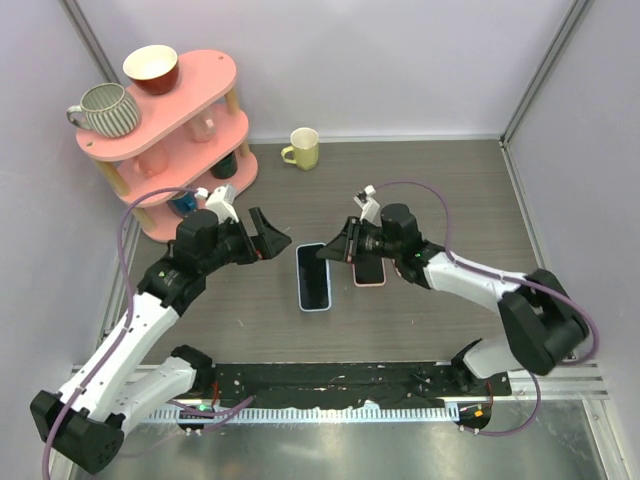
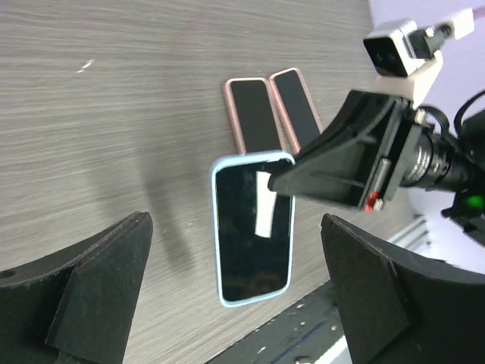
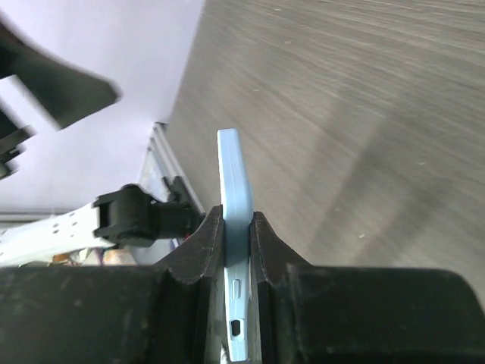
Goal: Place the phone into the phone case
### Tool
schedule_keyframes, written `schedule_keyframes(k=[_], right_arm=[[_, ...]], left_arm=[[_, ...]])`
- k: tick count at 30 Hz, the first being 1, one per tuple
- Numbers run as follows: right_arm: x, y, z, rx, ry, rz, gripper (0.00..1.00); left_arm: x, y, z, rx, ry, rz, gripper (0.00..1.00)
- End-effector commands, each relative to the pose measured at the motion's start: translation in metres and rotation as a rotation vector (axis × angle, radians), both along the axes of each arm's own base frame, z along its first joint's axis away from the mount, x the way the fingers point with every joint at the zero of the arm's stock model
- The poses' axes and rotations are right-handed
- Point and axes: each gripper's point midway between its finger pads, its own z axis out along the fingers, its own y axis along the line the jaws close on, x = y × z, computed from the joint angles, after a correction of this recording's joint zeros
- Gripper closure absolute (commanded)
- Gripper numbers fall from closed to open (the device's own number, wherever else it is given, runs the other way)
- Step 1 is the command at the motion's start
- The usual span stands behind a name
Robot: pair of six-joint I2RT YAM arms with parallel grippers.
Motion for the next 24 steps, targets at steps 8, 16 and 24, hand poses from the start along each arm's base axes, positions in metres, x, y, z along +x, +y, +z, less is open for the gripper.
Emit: schedule_keyframes(k=[8,16,24], right_arm=[[0.073,0.011,-0.042,-0.119,0.039,-0.014,0.99],[0.102,0.003,-0.09,-0.195,0.132,-0.016,0.98],[0.119,-0.013,-0.129,-0.278,0.217,-0.049,0.89]], left_arm=[[-0.029,0.048,-0.028,0.247,-0.034,0.028,0.03],[-0.03,0.054,-0.022,0.245,-0.07,0.052,0.03],[-0.032,0.051,-0.032,0.265,-0.025,0.027,0.03]])
